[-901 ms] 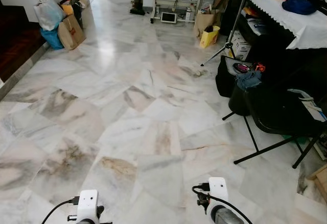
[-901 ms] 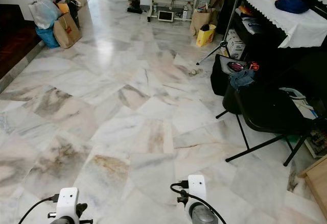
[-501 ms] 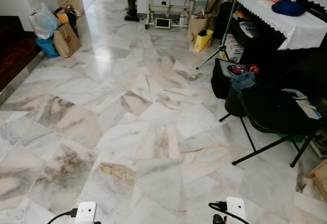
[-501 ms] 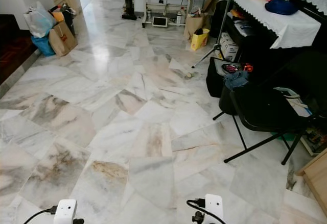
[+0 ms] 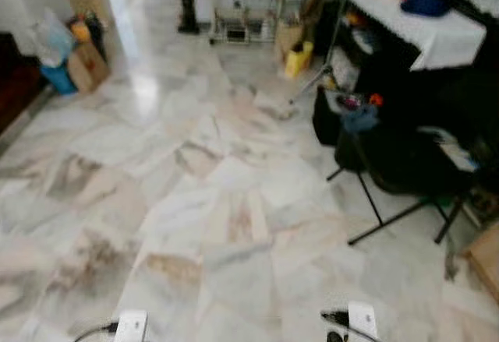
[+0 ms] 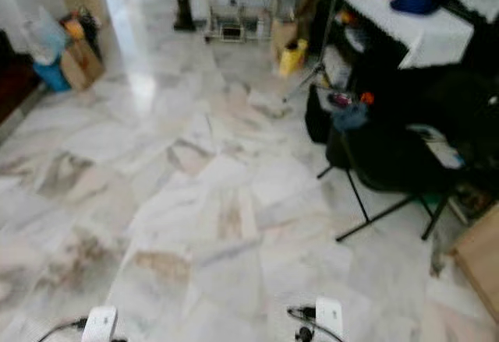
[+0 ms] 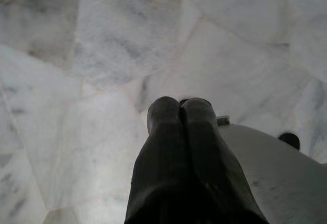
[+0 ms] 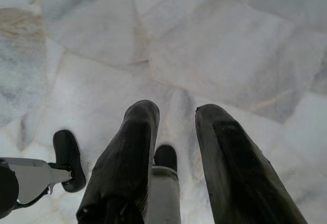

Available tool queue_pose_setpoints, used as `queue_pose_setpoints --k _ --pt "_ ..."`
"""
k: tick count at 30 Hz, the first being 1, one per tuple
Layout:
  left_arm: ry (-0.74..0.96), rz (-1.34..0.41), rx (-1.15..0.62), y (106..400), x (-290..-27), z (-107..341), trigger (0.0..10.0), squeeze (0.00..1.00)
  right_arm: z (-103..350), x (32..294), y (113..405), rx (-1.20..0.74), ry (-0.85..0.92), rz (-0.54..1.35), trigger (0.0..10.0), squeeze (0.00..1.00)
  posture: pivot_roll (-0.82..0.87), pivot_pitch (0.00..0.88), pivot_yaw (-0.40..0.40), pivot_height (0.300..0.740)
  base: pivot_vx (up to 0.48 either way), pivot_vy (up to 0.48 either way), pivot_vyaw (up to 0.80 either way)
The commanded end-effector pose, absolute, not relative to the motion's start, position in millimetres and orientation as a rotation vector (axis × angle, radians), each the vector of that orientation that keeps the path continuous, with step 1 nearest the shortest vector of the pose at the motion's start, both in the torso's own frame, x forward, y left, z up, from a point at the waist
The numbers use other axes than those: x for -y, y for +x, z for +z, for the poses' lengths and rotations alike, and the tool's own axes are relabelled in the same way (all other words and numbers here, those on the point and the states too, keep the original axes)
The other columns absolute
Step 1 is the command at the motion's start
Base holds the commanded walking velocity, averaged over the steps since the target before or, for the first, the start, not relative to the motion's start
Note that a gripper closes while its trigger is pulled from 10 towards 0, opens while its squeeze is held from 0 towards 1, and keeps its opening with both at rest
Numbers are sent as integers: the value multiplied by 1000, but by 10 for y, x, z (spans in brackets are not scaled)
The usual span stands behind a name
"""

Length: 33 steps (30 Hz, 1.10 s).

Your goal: Hang keys on a hook

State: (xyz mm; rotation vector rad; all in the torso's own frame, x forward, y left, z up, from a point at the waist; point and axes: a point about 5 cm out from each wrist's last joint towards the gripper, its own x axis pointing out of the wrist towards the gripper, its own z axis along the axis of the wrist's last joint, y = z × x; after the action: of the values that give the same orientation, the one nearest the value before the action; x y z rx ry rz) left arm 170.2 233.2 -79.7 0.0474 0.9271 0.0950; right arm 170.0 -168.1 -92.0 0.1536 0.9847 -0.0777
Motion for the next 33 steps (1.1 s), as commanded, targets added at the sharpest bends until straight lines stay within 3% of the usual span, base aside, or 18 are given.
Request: queue_pose_setpoints --k 1,9,14,21,33 --pt "49 75 -935 1694 -2295 -811 10000 0 -918 1703 1703 -987 156 -87 10000 0 57 0 -55 740 0 0 -788" --pt "106 34 -948 1706 -2290 -808 10000 0 -916 1690 1713 -987 162 -87 10000 0 60 0 -50 740 0 0 -788" --pt "117 39 -943 1715 -2294 -803 10000 0 -918 1685 1708 -990 162 -79 10000 0 61 0 -53 740 0 -439 -788" --pt "140 3 -960 1690 -2241 -827 10000 0 -922 1711 1696 -996 153 -81 10000 0 57 0 -57 740 0 0 -788" --pt "165 -16 -963 1682 -2218 -835 10000 0 -924 1707 1693 -1000 151 -74 10000 0 56 0 -58 740 0 -285 -788"
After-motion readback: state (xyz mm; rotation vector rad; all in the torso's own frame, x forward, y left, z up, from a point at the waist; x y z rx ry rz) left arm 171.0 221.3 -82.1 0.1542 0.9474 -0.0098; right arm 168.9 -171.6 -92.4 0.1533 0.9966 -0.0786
